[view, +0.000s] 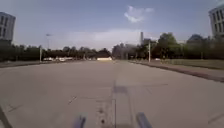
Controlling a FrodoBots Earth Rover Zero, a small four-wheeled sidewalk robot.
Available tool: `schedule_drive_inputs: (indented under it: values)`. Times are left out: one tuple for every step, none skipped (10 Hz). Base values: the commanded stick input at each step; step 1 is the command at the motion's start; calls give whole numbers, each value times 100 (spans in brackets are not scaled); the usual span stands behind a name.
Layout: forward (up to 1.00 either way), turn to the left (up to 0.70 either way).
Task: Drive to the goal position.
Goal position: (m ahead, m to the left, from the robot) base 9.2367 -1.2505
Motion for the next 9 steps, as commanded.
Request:
schedule_drive_inputs:
  values:
    - [100, 0]
    - [100, 0]
    - [100, 0]
    - [100, 0]
    - [100, 0]
    - [100, 0]
    - [100, 0]
    - [100, 0]
    - [100, 0]
